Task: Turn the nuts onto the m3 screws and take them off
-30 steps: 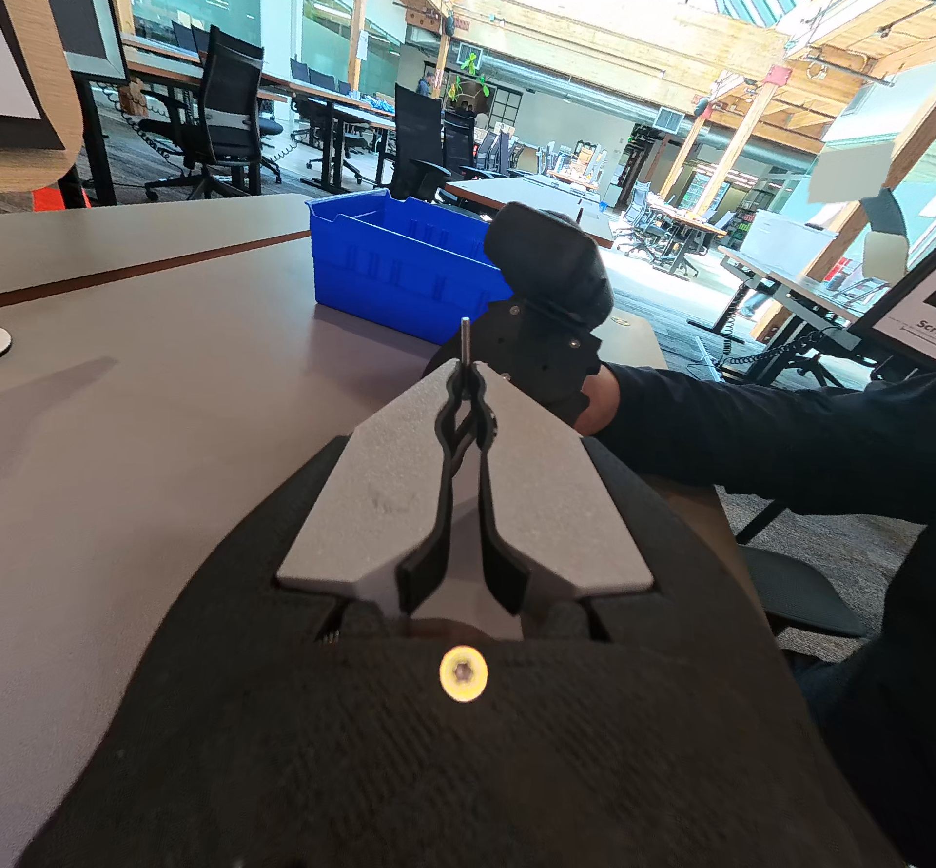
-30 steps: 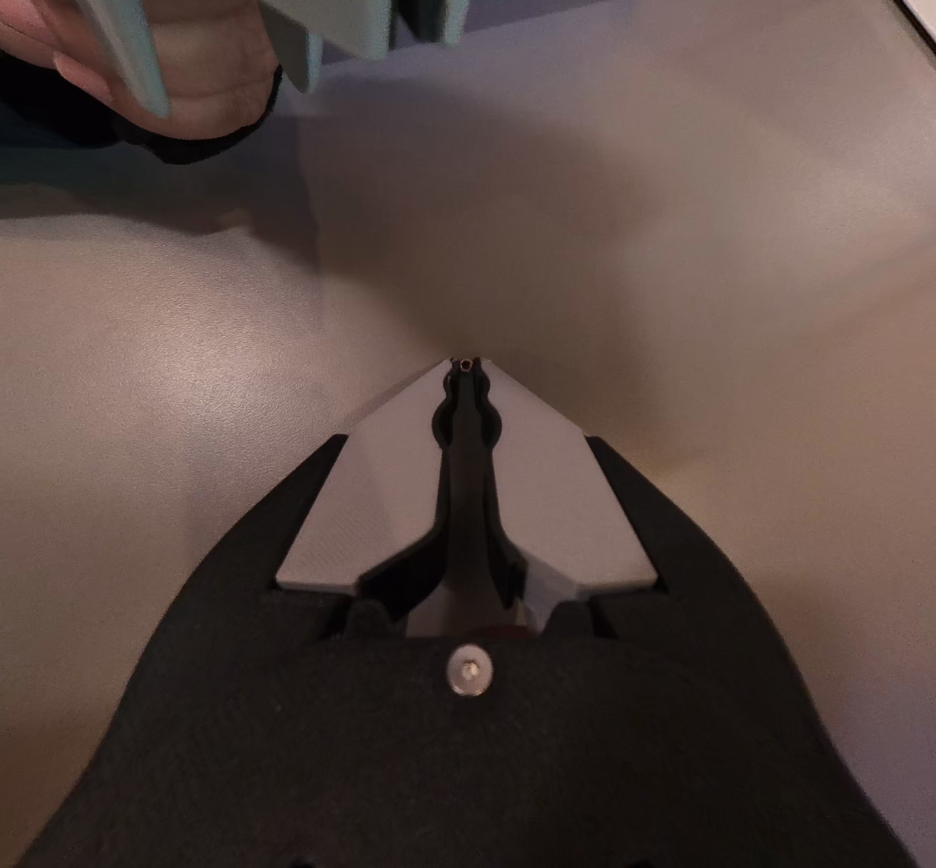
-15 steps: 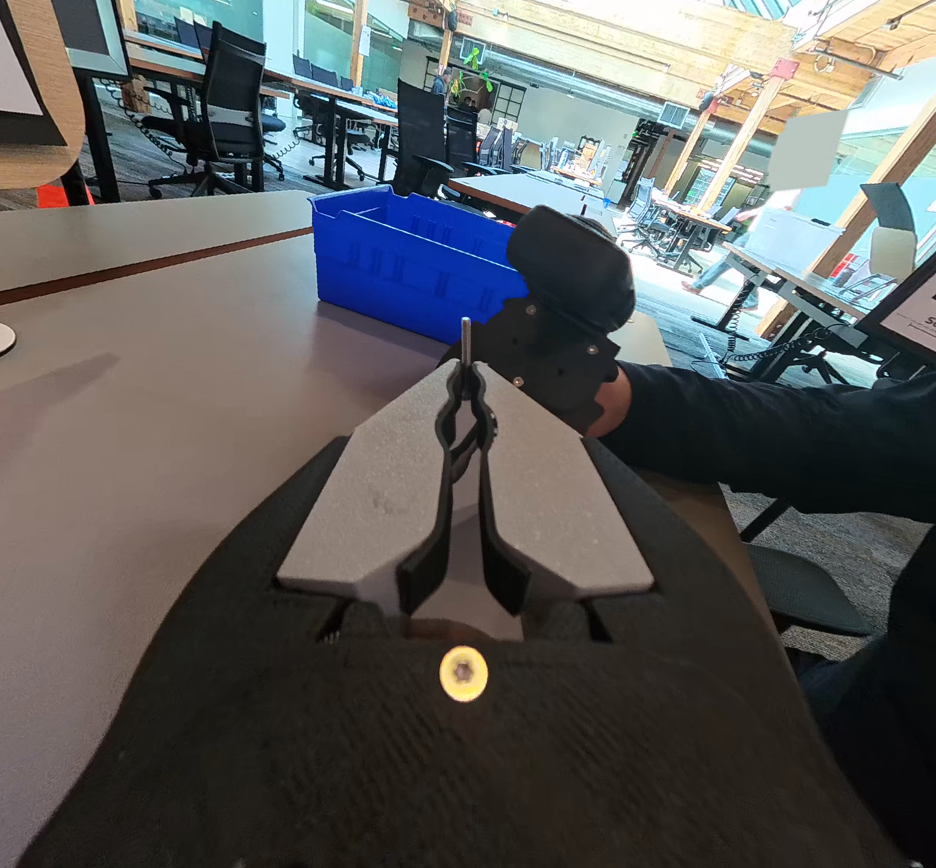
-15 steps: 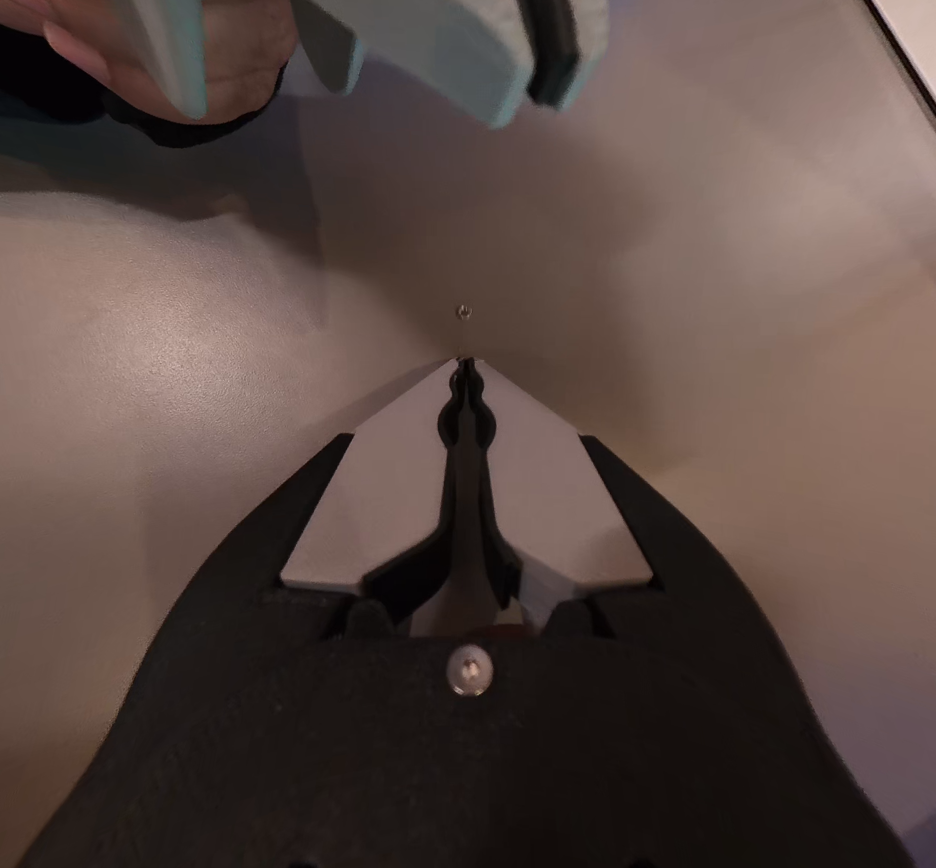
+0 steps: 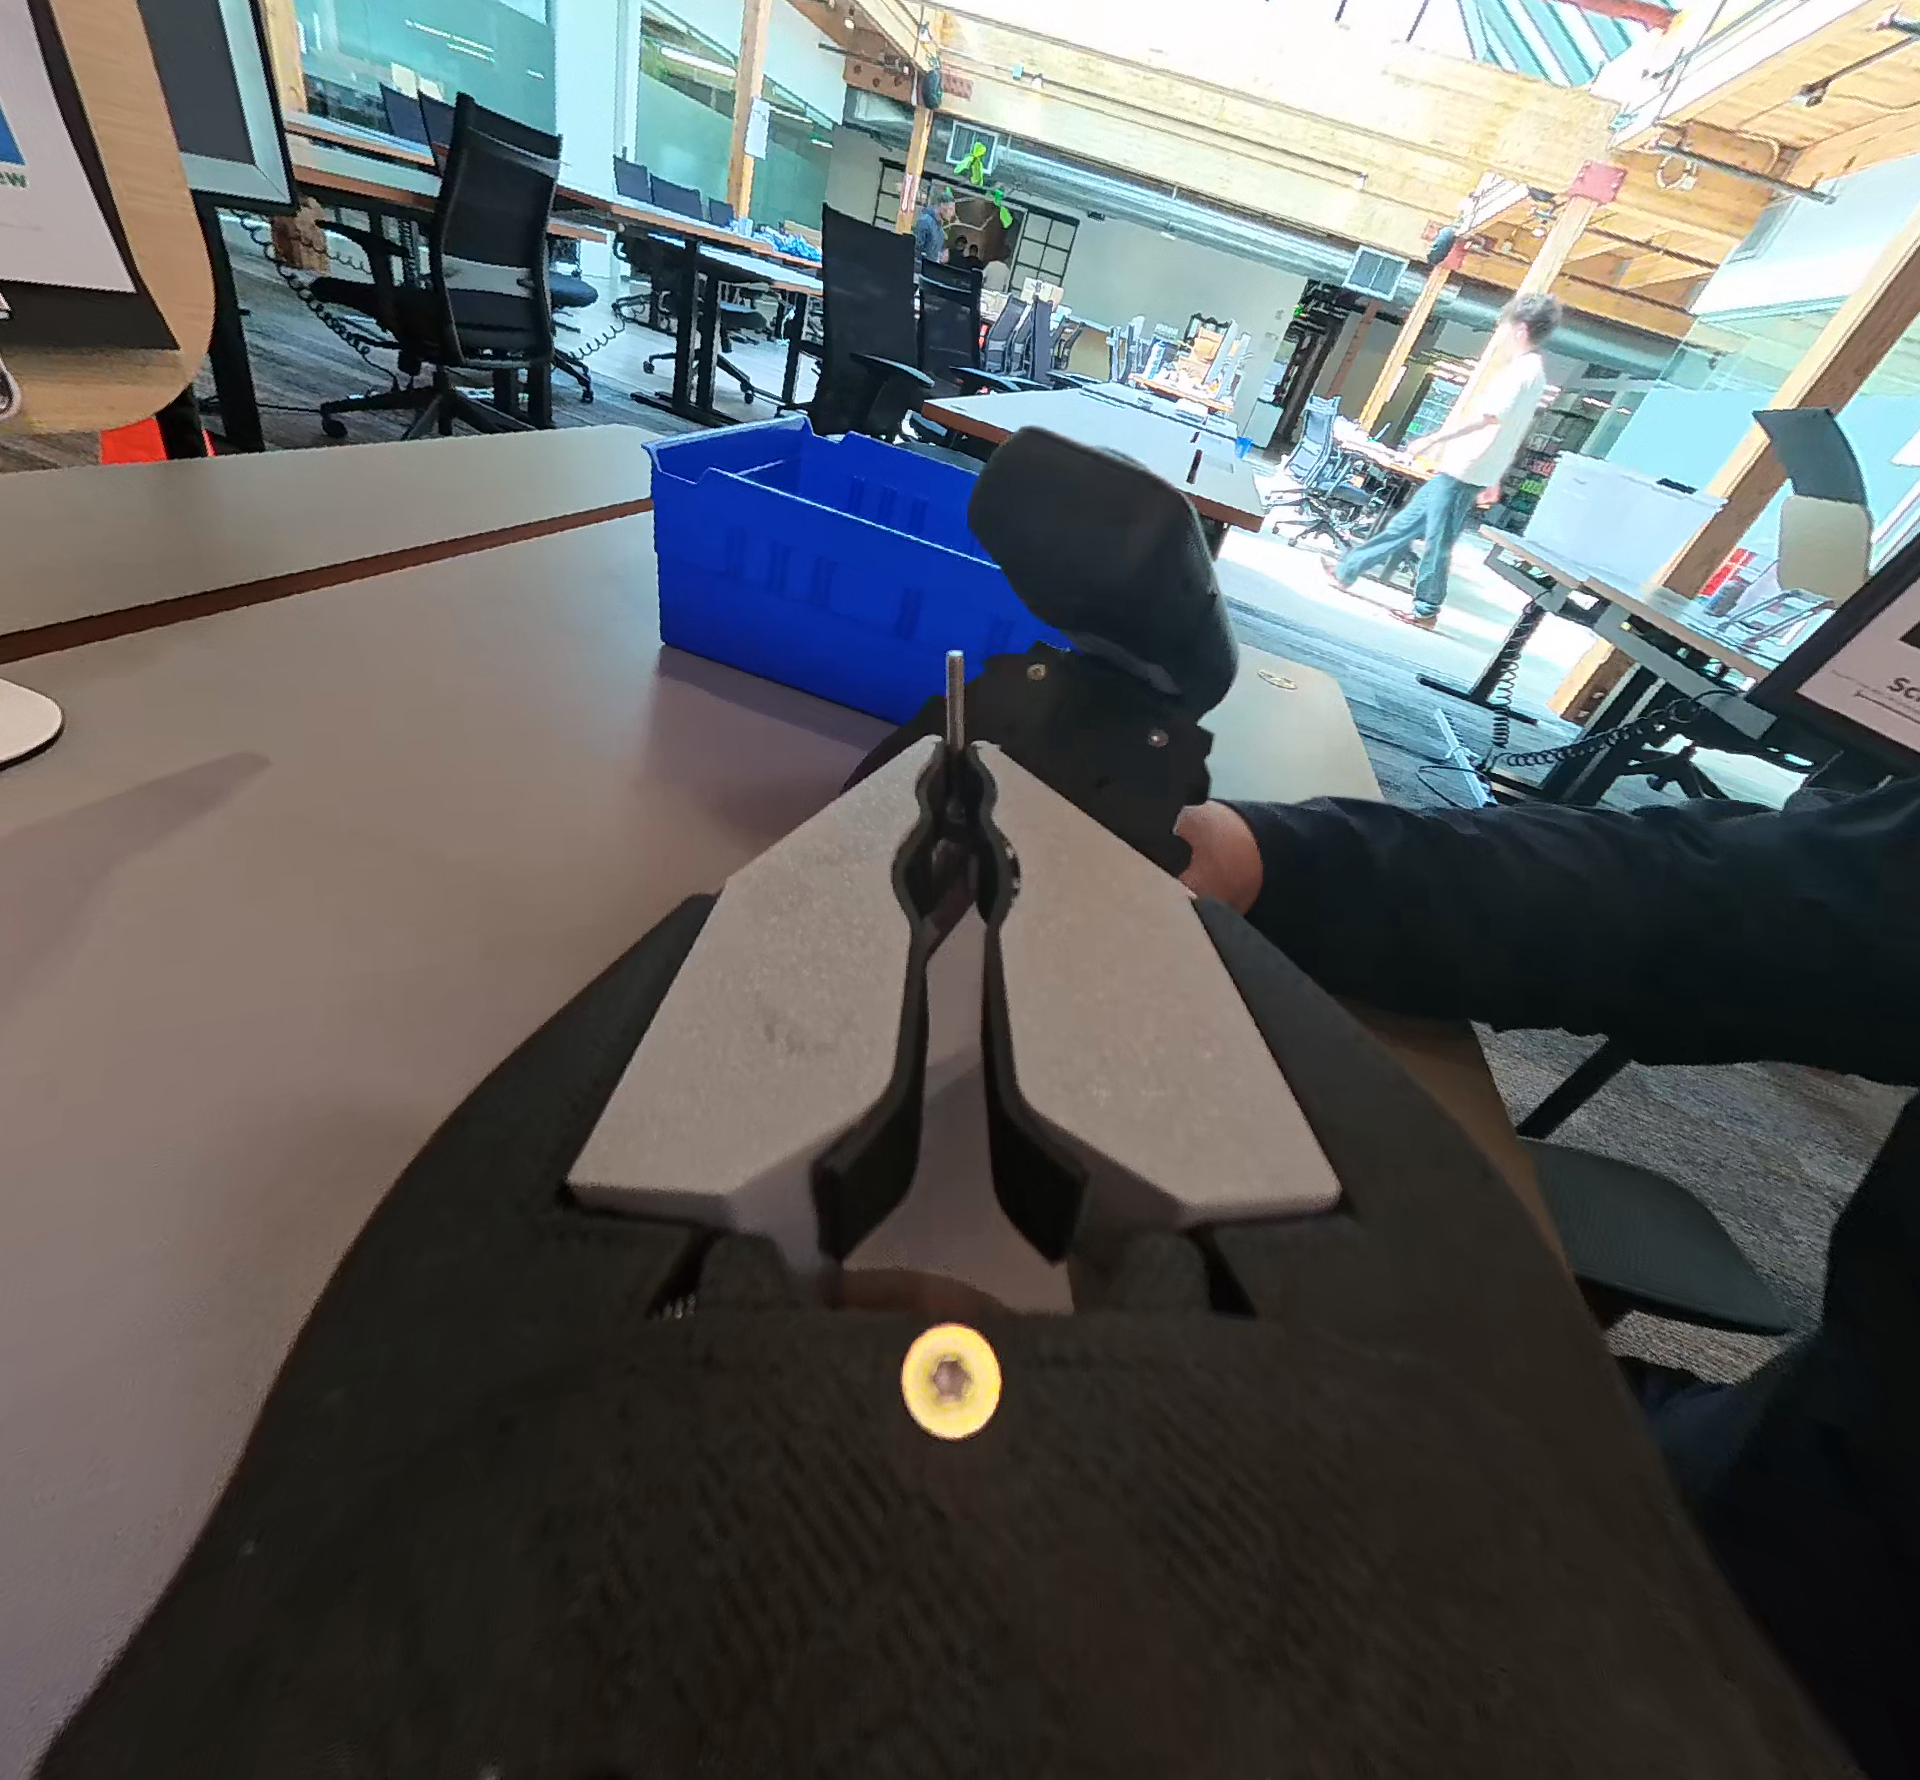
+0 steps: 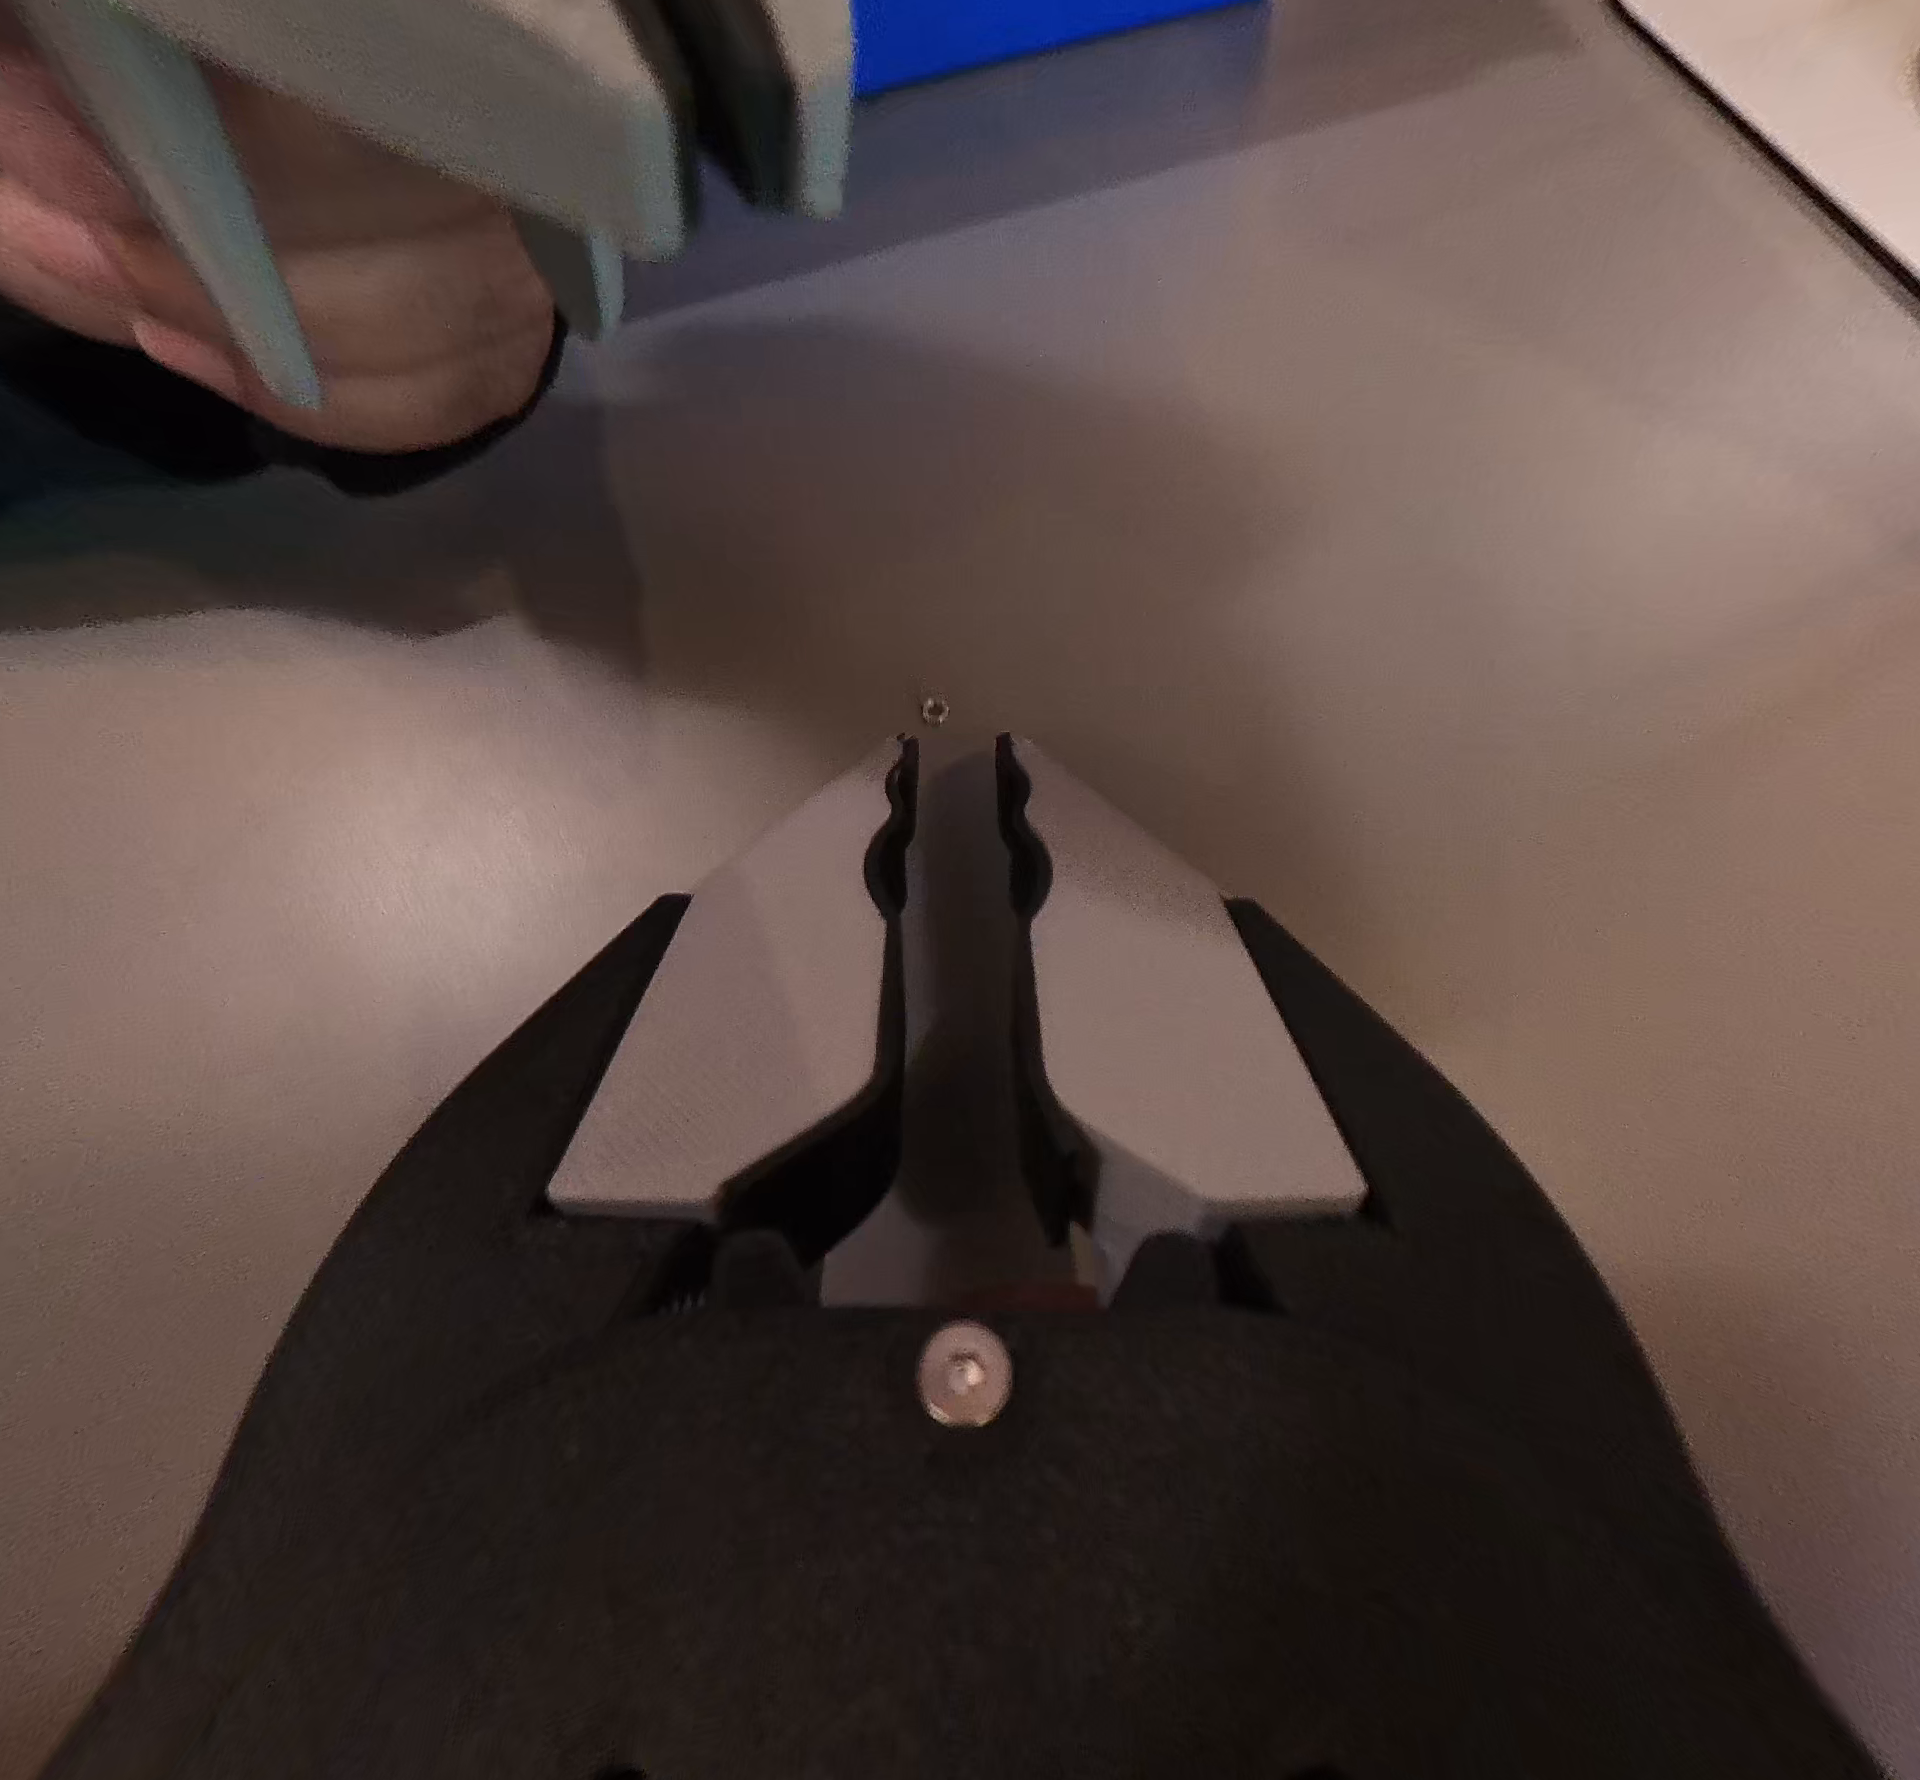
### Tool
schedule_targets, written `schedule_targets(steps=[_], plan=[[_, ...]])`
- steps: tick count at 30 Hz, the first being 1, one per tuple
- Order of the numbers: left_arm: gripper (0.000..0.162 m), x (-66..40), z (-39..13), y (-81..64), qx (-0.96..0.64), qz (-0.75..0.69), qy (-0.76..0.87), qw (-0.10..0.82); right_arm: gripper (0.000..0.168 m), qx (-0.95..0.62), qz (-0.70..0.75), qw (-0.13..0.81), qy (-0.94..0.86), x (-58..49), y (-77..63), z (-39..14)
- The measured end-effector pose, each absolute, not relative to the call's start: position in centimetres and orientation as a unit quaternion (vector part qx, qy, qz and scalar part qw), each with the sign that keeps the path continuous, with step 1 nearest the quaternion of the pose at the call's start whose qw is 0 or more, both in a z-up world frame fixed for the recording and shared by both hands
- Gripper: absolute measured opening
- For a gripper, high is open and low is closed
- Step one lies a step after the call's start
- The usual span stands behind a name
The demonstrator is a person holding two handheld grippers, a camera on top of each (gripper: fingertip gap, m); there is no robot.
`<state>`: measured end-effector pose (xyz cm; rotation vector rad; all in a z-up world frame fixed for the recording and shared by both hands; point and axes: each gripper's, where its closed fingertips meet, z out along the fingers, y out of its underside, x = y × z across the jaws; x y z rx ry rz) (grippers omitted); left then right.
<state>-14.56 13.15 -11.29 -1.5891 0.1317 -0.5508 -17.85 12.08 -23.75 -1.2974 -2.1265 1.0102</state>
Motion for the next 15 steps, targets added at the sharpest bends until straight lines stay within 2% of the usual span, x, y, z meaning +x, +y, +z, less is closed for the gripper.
schedule_targets(steps=[5,9,15], plan=[[0.0,-14.6,-11.1,13.1,-0.702,-0.243,0.059,0.667,0.015,-0.475,0.377,0.211,-0.767,-18.4,11.2,-23.7],[0.0,-14.6,-11.0,13.1,-0.7,-0.239,0.06,0.67,0.006,-0.476,0.35,0.218,-0.777,-18.7,11.3,-24.3],[0.0,-14.7,-10.7,12.9,-0.696,-0.241,0.057,0.674,0.006,-0.472,0.343,0.214,-0.783,-18.8,11.3,-24.6]])
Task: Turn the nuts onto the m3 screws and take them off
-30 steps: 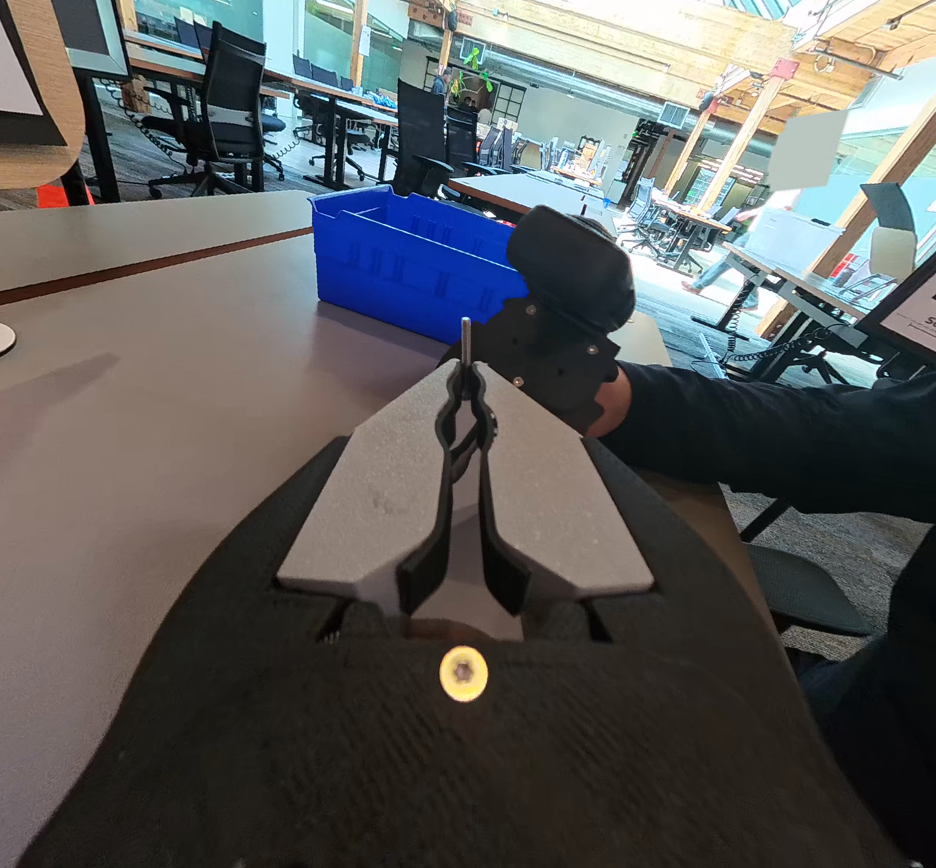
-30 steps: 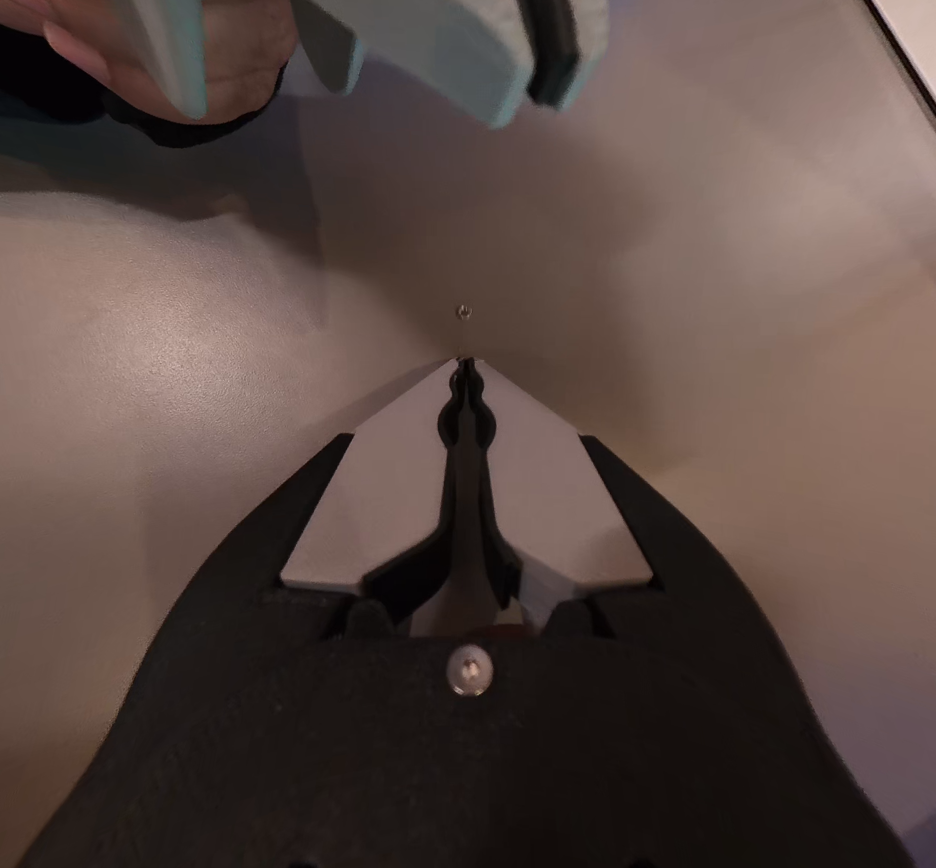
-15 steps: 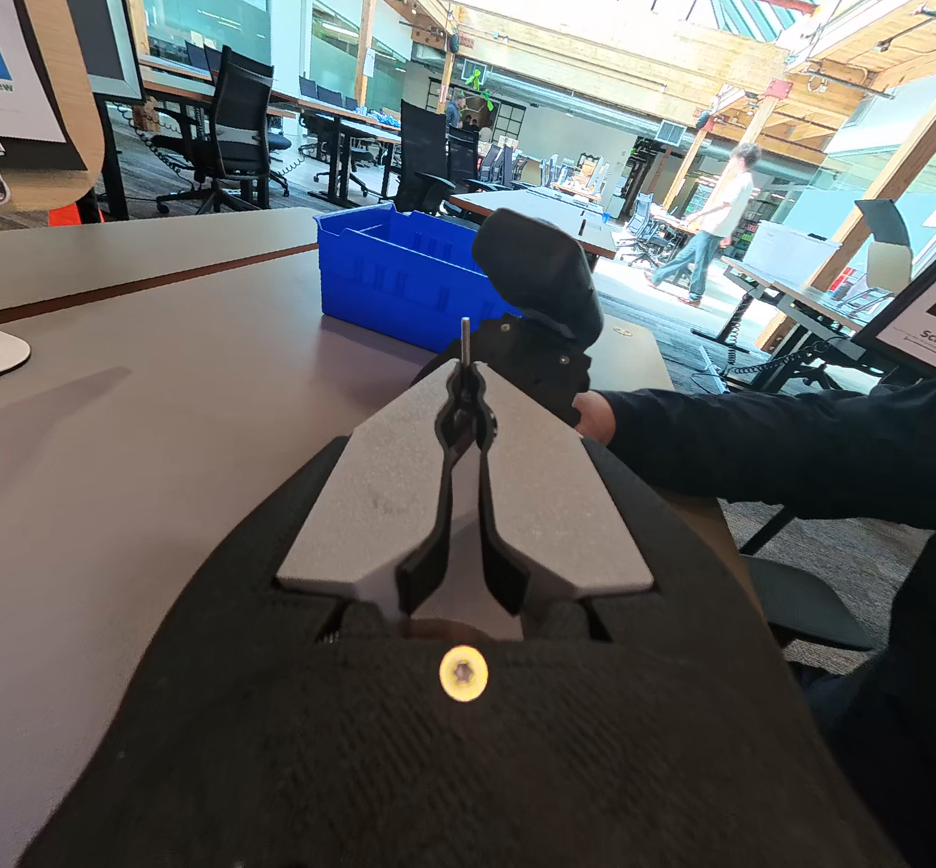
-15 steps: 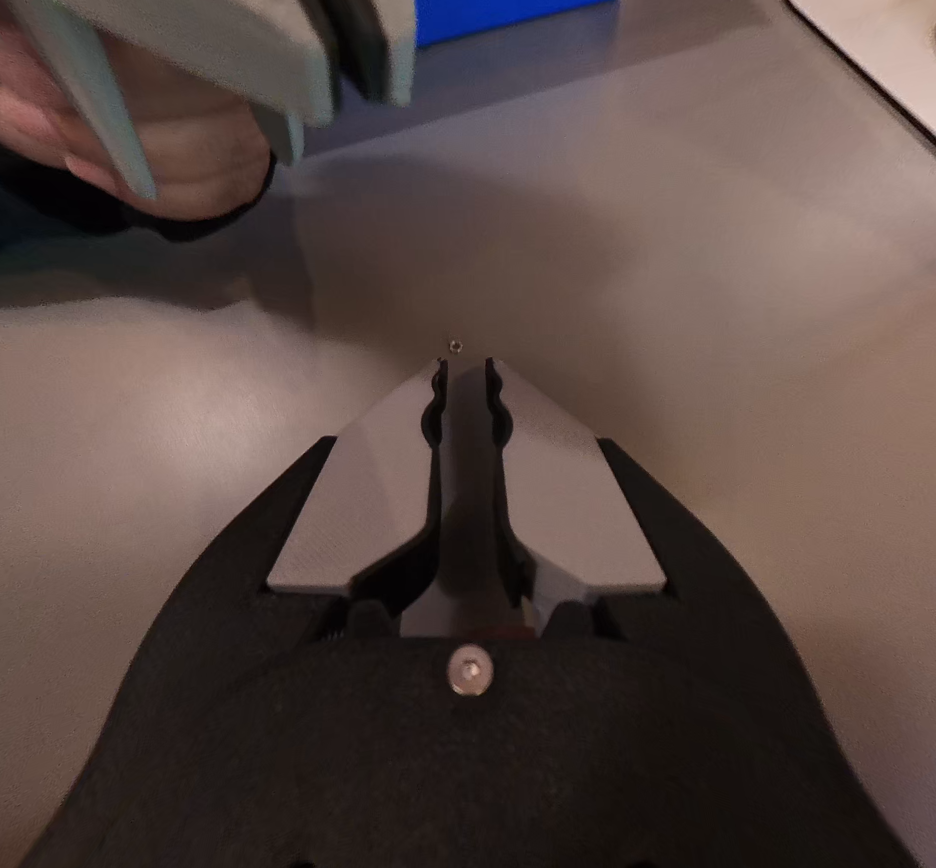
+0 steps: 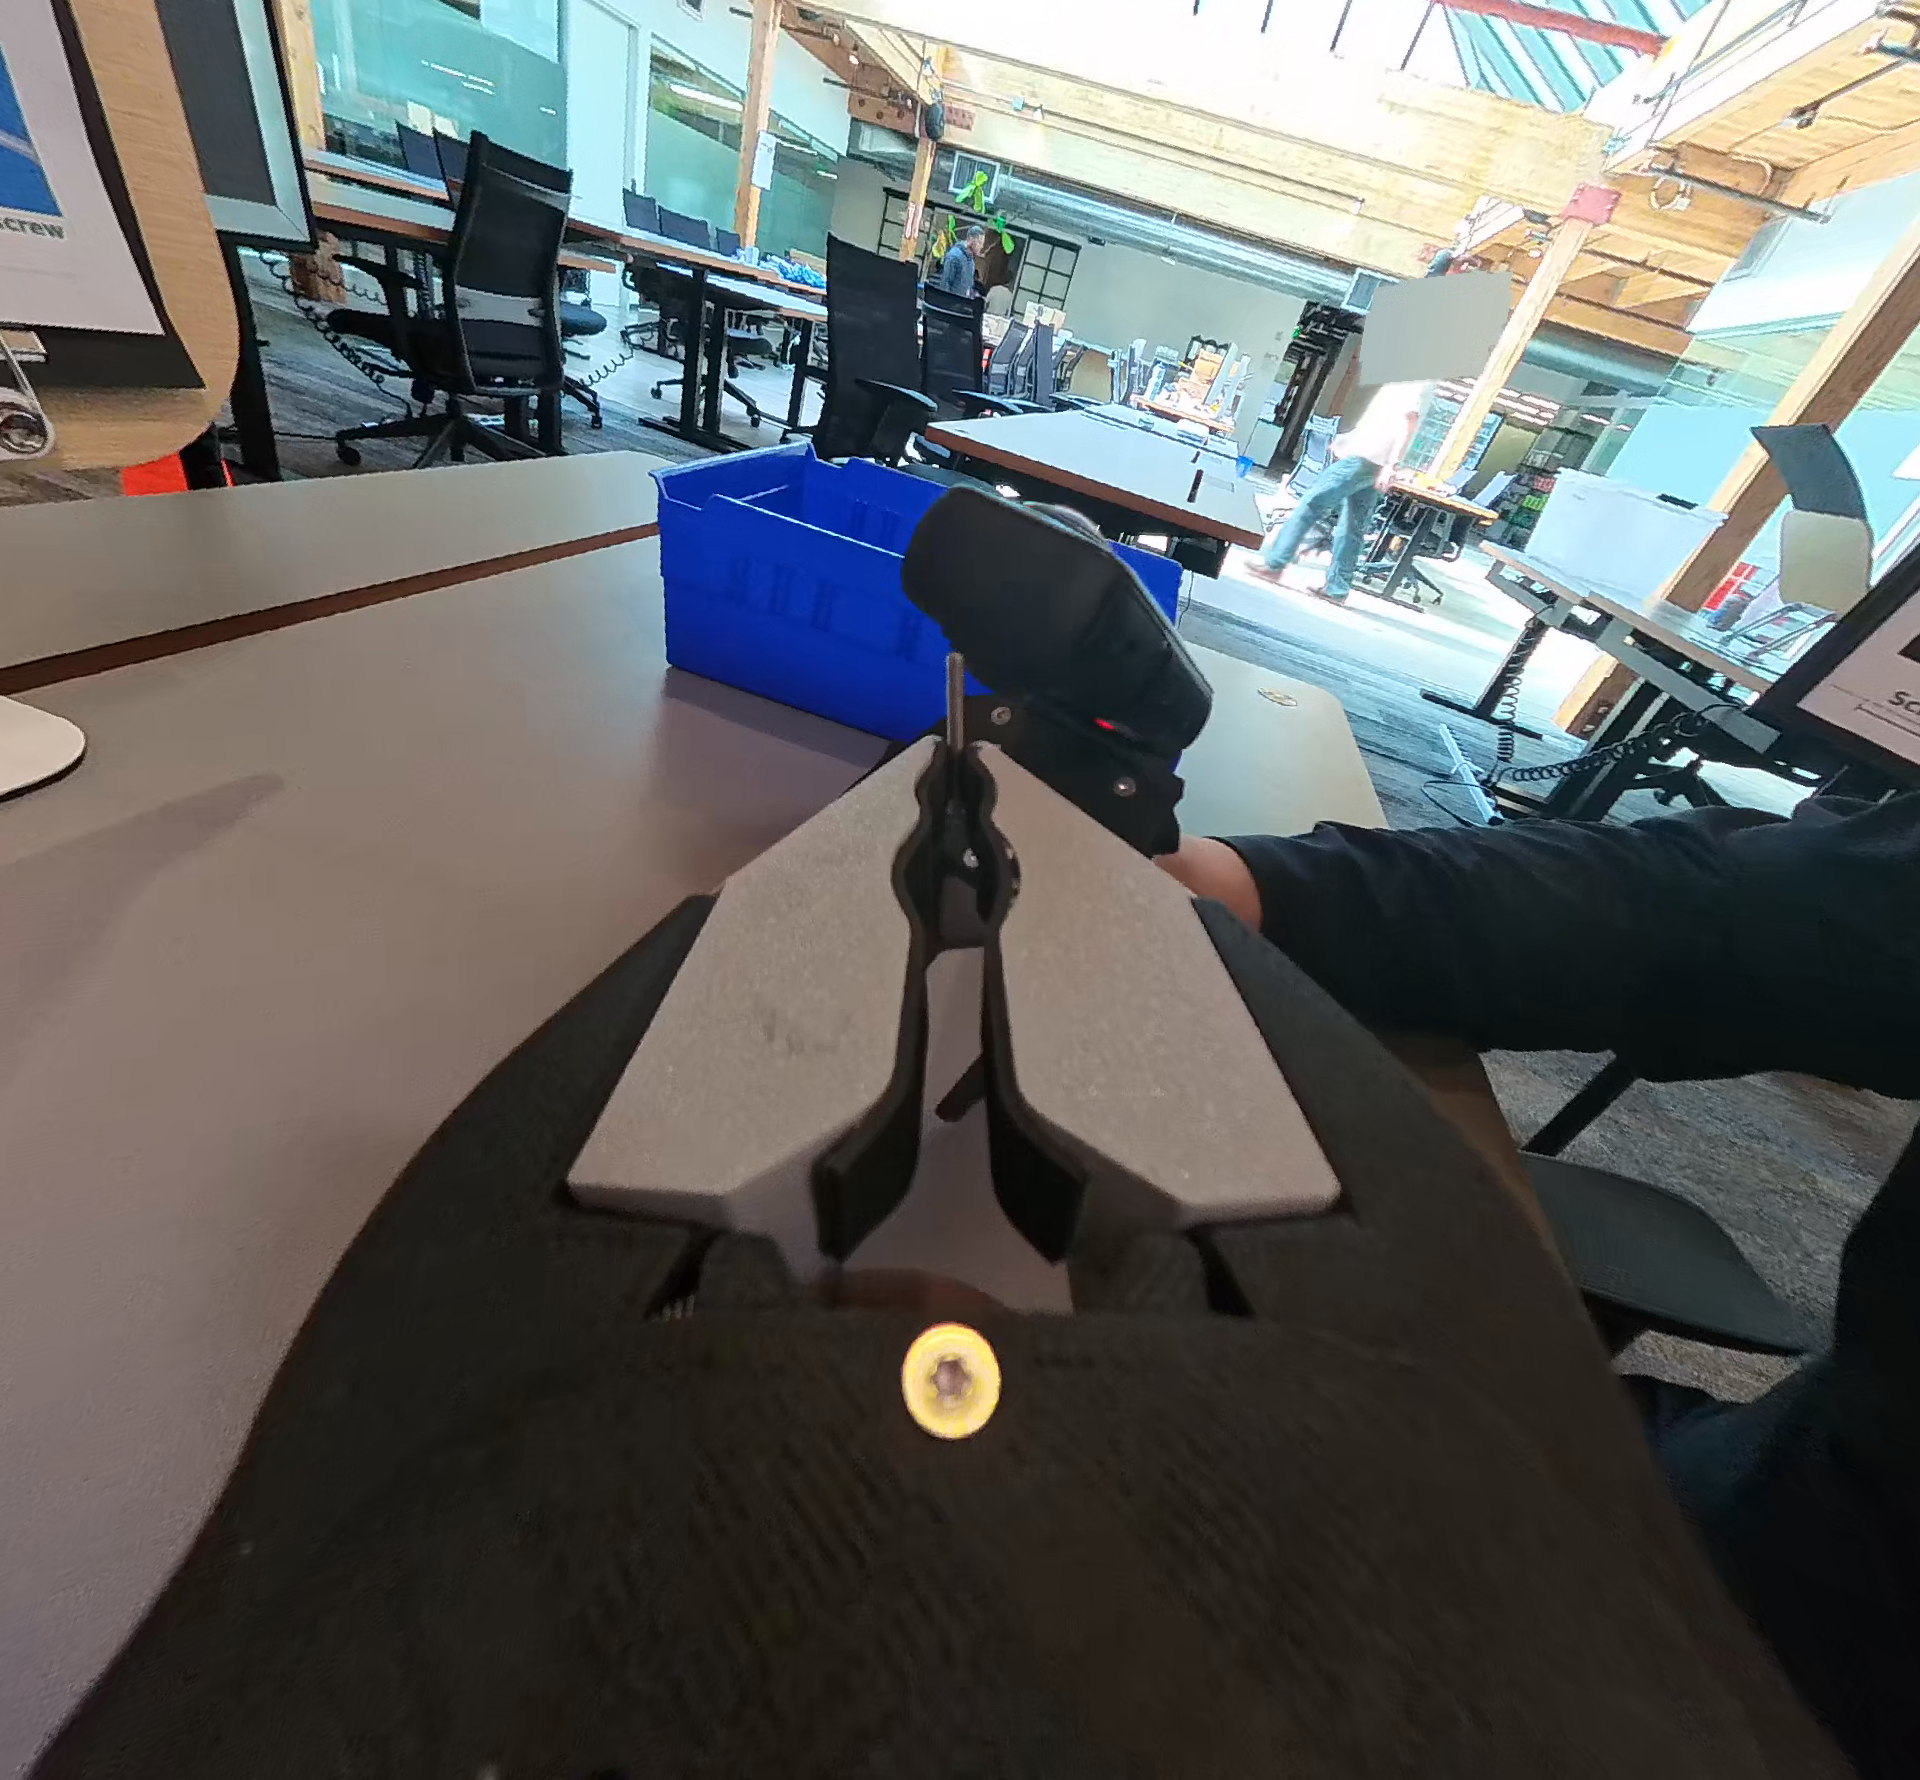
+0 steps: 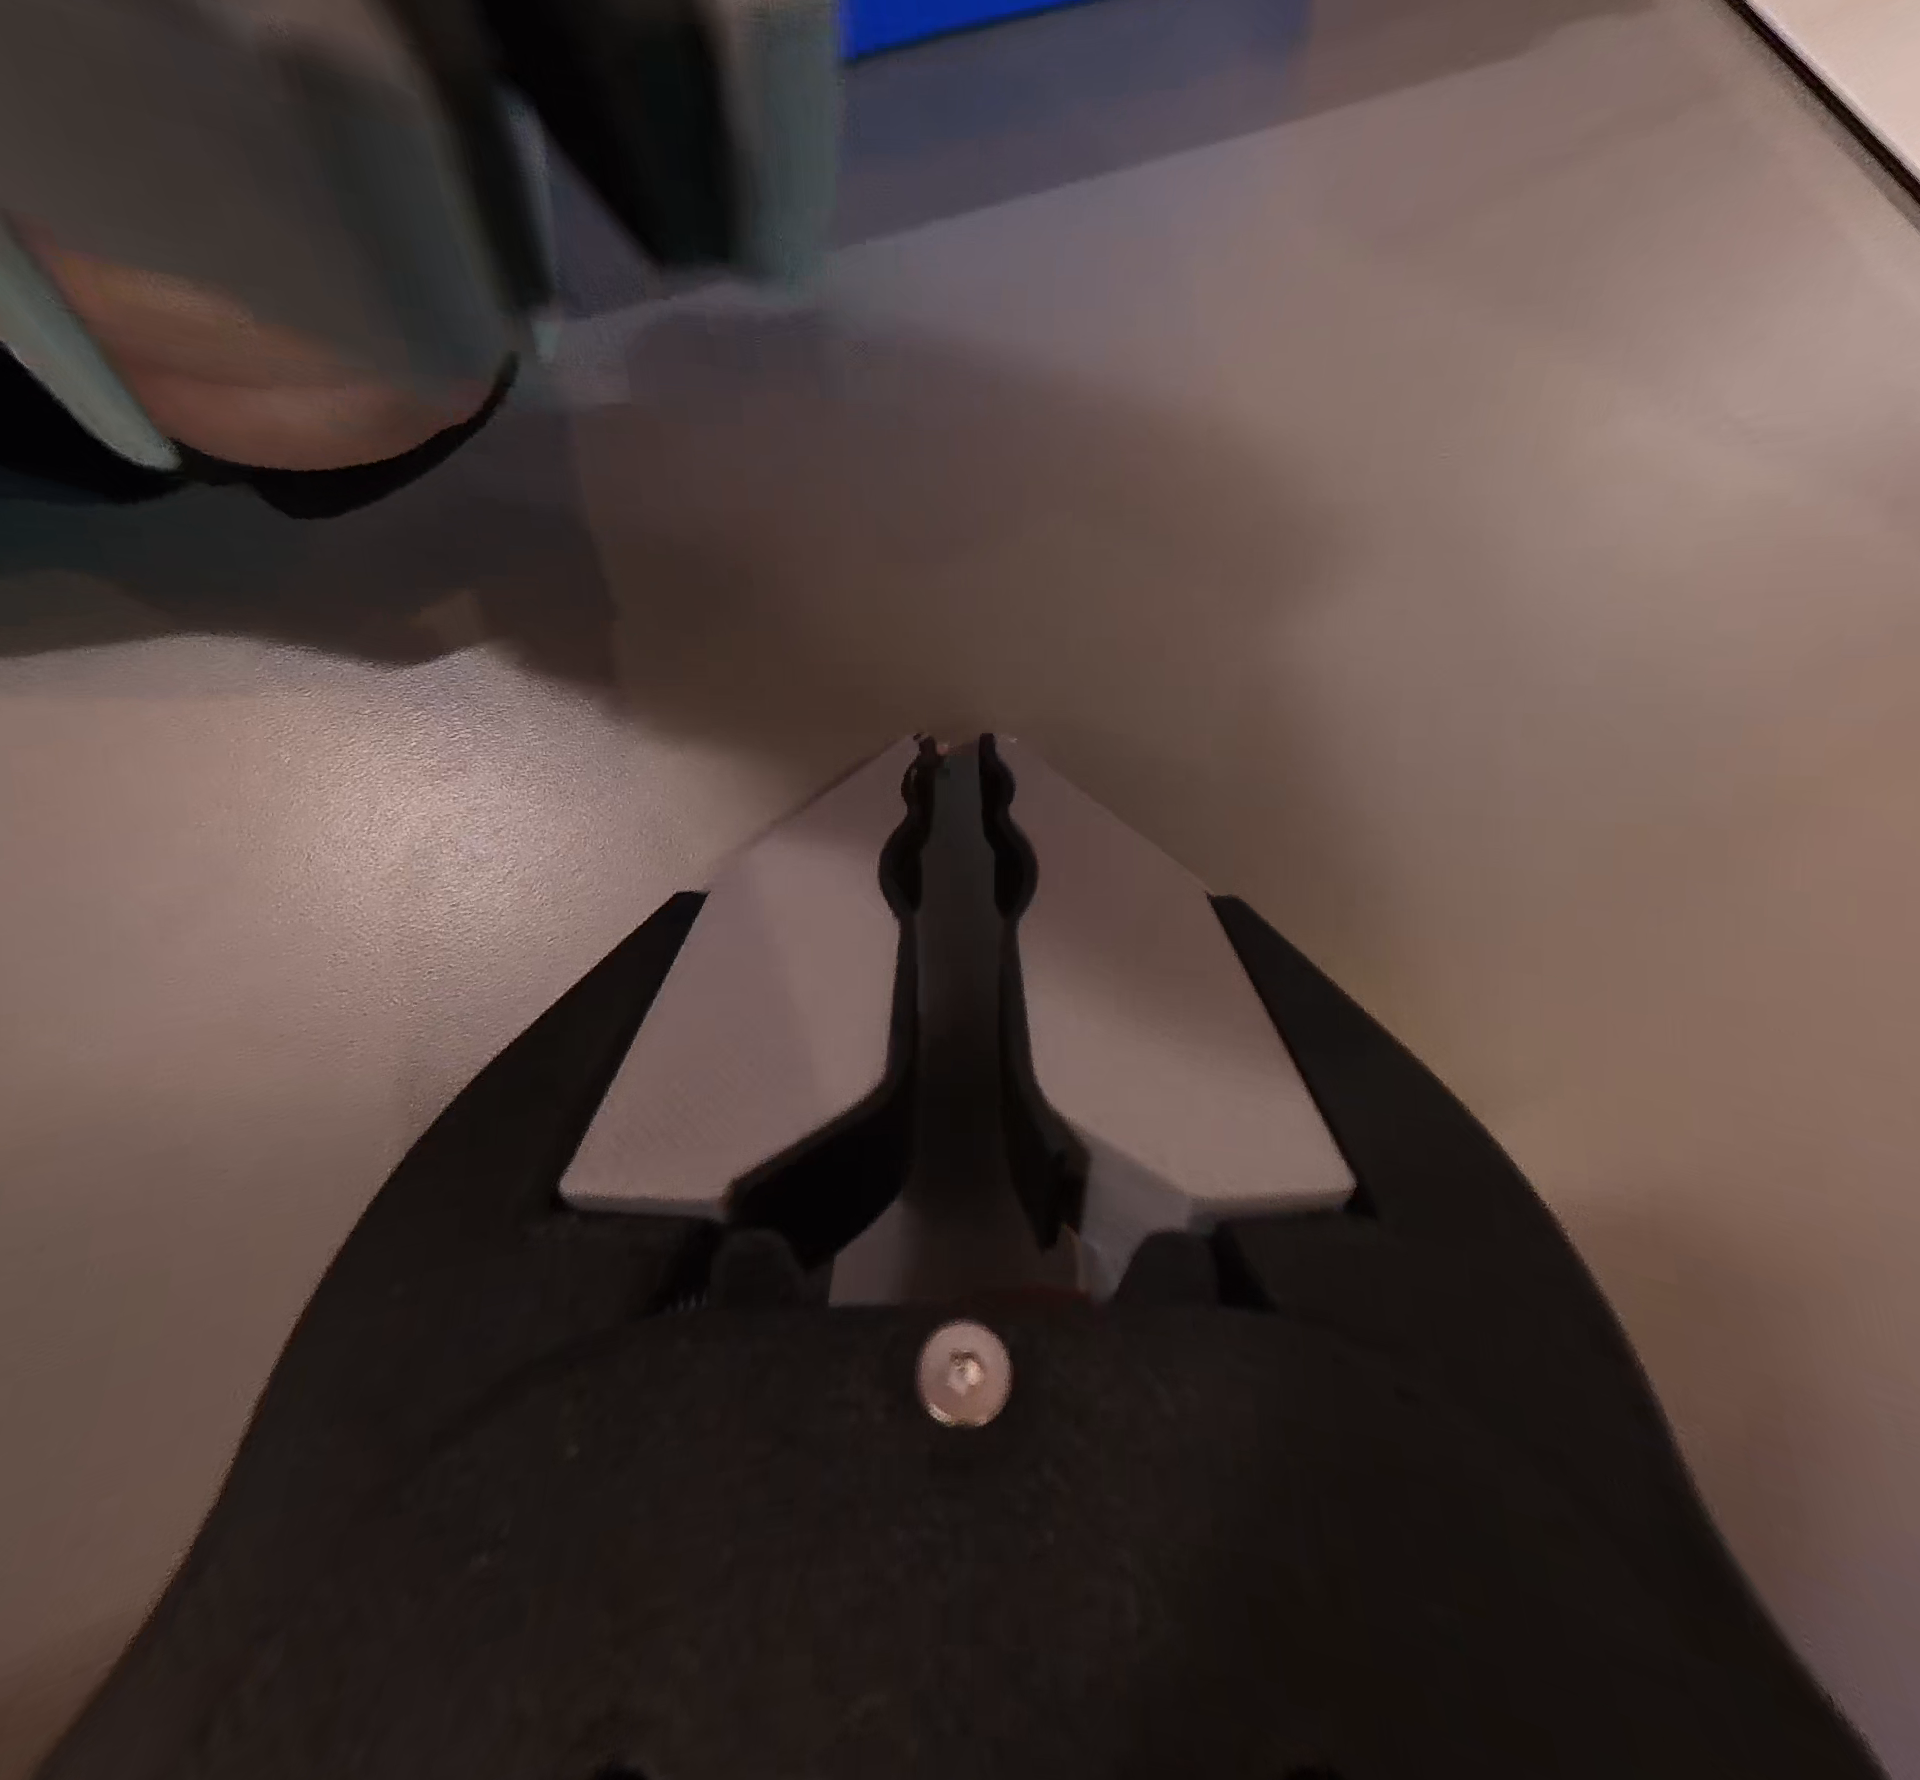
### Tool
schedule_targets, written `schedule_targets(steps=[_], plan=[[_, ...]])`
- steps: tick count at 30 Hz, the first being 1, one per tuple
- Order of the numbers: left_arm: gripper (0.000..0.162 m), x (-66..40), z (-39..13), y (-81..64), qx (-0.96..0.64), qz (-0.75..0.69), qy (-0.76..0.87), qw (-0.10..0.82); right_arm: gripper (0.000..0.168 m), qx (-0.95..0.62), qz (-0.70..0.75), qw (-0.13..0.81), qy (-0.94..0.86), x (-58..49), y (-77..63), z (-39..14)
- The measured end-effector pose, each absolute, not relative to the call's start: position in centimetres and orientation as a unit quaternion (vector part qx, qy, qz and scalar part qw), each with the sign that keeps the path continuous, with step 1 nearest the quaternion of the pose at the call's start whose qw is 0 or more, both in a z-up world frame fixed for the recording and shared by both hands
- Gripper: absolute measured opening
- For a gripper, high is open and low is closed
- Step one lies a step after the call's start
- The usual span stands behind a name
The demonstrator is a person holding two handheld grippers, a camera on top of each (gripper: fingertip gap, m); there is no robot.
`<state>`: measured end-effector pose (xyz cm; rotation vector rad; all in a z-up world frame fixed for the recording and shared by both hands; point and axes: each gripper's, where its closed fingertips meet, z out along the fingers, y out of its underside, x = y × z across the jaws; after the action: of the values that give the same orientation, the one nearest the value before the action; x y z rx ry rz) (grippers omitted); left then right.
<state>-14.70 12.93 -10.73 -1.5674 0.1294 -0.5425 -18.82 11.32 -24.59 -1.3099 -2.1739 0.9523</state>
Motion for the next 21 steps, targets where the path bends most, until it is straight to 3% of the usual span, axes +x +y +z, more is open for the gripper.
schedule_targets(steps=[21], plan=[[0.0,-14.5,-10.2,12.7,-0.69,-0.249,0.059,0.677,0.01,-0.481,0.369,0.205,-0.769,-18.6,12.4,-24.0]])
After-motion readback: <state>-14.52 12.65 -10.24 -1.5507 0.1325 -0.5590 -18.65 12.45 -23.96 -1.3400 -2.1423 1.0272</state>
